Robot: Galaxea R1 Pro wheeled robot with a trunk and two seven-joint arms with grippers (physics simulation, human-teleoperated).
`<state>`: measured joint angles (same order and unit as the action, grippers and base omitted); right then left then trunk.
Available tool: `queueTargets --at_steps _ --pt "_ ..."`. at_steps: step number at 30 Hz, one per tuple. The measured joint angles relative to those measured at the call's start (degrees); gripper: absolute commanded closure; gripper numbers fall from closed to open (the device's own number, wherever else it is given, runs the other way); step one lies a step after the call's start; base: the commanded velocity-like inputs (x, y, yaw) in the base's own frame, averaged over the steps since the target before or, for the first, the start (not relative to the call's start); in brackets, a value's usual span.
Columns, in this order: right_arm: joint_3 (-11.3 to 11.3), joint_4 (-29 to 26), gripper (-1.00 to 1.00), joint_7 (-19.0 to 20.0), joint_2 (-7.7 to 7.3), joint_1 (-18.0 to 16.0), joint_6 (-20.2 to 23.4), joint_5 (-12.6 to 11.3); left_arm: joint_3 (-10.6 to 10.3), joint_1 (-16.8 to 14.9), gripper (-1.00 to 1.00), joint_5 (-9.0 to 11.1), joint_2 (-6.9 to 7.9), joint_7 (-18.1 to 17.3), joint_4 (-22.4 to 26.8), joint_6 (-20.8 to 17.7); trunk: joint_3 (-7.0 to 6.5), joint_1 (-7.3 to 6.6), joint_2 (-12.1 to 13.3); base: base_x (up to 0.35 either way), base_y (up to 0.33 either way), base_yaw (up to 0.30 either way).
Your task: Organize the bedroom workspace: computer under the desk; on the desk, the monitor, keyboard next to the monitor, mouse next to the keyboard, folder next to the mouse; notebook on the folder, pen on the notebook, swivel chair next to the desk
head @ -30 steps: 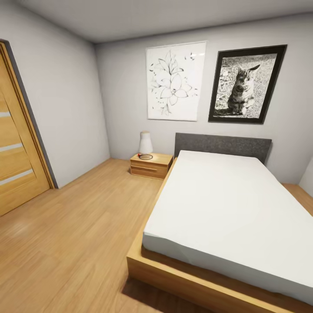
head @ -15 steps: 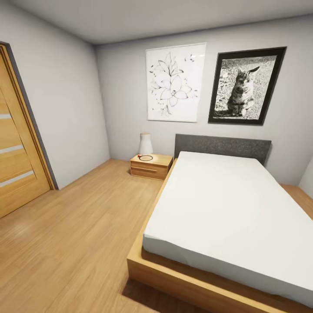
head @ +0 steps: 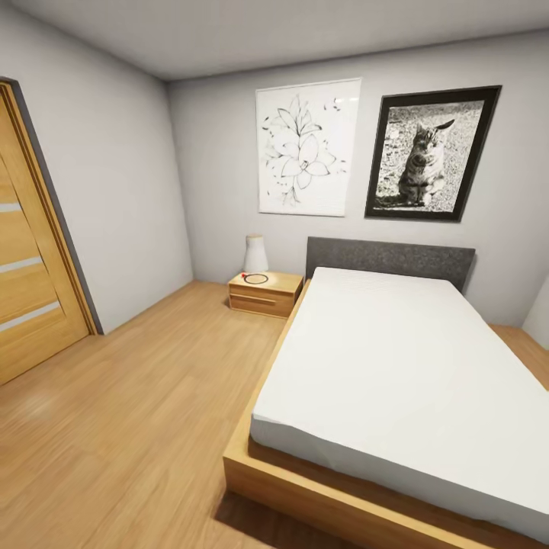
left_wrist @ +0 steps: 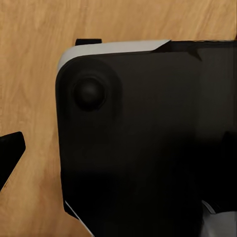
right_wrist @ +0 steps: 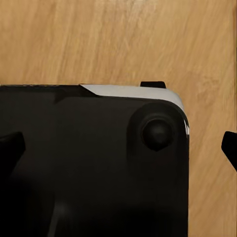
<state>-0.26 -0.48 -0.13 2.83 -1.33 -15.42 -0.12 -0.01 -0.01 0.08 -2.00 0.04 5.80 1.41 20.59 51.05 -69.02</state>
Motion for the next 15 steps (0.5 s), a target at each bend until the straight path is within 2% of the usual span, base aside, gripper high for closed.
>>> queueTargets --at_steps 3,9,13,15 --pt "0.0 0.0 -1.0 -0.04 0.1 -0.01 -1.59 -0.02 0.01 0.0 -1.0 0.0 0.09 0.02 1.56 -0.02 -0.54 -0.66 1.2 0.0 0.0 0.0" --pt "0.02 -2.15 -1.0 -0.1 0.29 -0.03 -6.99 -0.03 0.01 0.0 -1.0 -0.01 0.42 0.13 8.22 0.02 -1.62 -1.98 3.61 0.0 0.0 0.0" --pt "-0.07 -8.48 -1.0 -0.56 0.26 -0.06 -8.44 -0.14 0.01 0.01 -1.0 -0.01 0.49 0.18 14.29 0.03 -2.34 -2.86 5.22 0.0 0.0 0.0" --pt "-0.13 -13.74 -1.0 -3.46 0.1 -0.15 -8.79 -0.51 0.03 0.03 -1.0 0.0 0.48 0.23 16.89 0.0 -2.7 -3.3 6.02 0.0 0.0 0.0"
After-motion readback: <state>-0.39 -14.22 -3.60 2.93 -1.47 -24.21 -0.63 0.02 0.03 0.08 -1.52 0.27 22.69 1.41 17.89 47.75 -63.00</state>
